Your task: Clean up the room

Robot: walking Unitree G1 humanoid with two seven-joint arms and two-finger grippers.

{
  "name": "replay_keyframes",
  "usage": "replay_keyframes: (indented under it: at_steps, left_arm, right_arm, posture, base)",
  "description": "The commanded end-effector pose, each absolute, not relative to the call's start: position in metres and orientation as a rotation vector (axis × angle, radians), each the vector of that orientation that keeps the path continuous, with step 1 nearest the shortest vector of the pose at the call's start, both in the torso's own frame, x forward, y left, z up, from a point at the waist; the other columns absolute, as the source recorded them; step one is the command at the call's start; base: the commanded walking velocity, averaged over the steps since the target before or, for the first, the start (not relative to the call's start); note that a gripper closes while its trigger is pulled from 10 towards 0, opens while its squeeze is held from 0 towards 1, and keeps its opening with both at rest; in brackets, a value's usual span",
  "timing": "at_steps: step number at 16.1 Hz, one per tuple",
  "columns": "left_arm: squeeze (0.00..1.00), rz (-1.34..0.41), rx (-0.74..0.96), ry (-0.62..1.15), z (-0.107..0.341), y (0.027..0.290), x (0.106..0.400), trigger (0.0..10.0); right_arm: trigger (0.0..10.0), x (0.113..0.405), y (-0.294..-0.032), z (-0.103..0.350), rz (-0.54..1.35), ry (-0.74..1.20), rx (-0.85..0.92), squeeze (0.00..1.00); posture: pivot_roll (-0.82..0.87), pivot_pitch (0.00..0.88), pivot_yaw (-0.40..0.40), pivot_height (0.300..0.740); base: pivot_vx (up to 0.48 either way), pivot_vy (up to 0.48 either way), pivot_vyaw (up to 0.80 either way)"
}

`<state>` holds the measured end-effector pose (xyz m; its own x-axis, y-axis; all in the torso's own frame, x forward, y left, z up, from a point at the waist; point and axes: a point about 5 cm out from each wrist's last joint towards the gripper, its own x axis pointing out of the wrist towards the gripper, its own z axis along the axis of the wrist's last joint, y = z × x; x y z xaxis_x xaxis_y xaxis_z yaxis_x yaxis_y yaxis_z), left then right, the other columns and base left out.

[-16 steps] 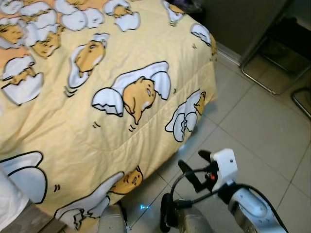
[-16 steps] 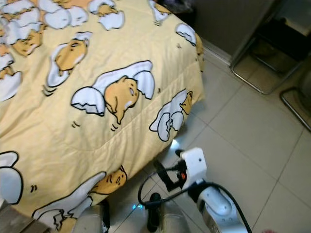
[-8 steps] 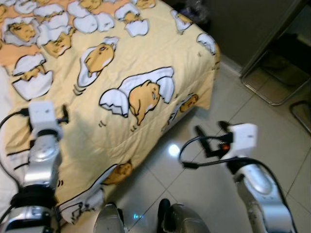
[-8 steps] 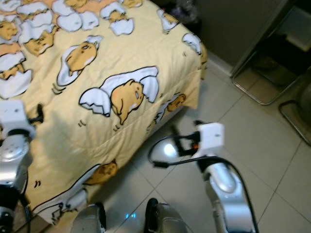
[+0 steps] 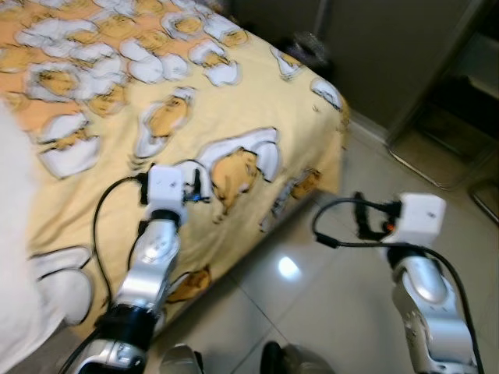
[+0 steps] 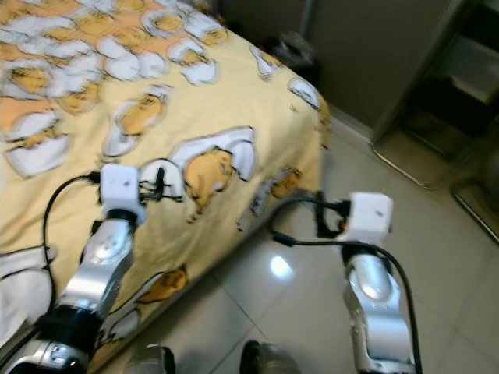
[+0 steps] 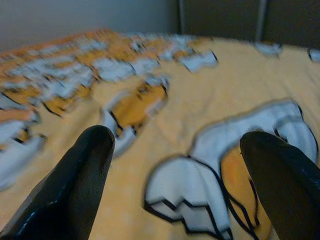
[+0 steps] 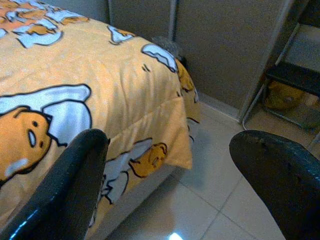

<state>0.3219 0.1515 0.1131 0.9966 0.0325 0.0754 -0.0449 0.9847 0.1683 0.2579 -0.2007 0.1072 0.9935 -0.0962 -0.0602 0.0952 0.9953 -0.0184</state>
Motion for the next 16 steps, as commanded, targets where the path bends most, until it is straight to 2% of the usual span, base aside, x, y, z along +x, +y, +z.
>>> replay_keyframes:
  at_steps: [1, 4, 5, 6, 10, 12, 16]
  left_arm:
    - [1.0, 0.035, 0.201, -0.092, 0.119, 0.15, 0.324, 10.0]
    - [1.0, -0.005, 0.187, -0.094, 0.127, 0.144, 0.334, 10.0]
    - [0.05, -0.06, 0.19, -0.082, 0.128, 0.134, 0.338, 10.0]
    - [0.0, -0.069, 0.2, -0.063, 0.127, 0.13, 0.339, 10.0]
    - [0.0, -0.091, 0.191, -0.061, 0.125, 0.125, 0.334, 10.0]
    - [0.0, -0.069, 0.141, -0.027, 0.12, 0.13, 0.332, 10.0]
    - [0.0, 0.005, 0.169, -0.031, 0.12, 0.141, 0.328, 10.0]
  right_arm:
    - [10.0, 0.261, -0.202, 0.108, -0.119, 0.047, -0.017, 0.0]
    - [10.0, 0.266, -0.202, 0.107, -0.128, 0.045, -0.014, 0.0]
    - [10.0, 0.269, -0.199, 0.106, -0.112, 0.042, -0.01, 0.0]
    - [10.0, 0.27, -0.196, 0.105, -0.102, 0.038, 0.002, 0.0]
    - [10.0, 0.273, -0.186, 0.099, -0.048, 0.055, 0.033, 0.0]
    - [10.0, 0.275, -0.184, 0.096, -0.03, 0.062, 0.039, 0.0]
    - [10.0, 0.28, -0.176, 0.092, 0.02, 0.079, 0.051, 0.0]
  posture:
    - [0.0, 0.045, -0.034, 0.736]
    - [0.01, 0.027, -0.022, 0.736]
    - [0.01, 0.024, -0.017, 0.736]
    - [0.02, 0.021, -0.013, 0.736]
    - [0.04, 0.025, -0.018, 0.736]
    - [0.05, 0.029, -0.029, 0.736]
    - [0.08, 0.033, -0.052, 0.736]
  base:
    - [0.0, 0.0, 0.75]
    - [0.0, 0.0, 0.75]
    - [0.0, 0.0, 0.74]
    - [0.0, 0.0, 0.74]
    - [0.0, 0.0, 0.69]
    - [0.0, -0.48, 0.67]
    - [0.0, -0.48, 0.66]
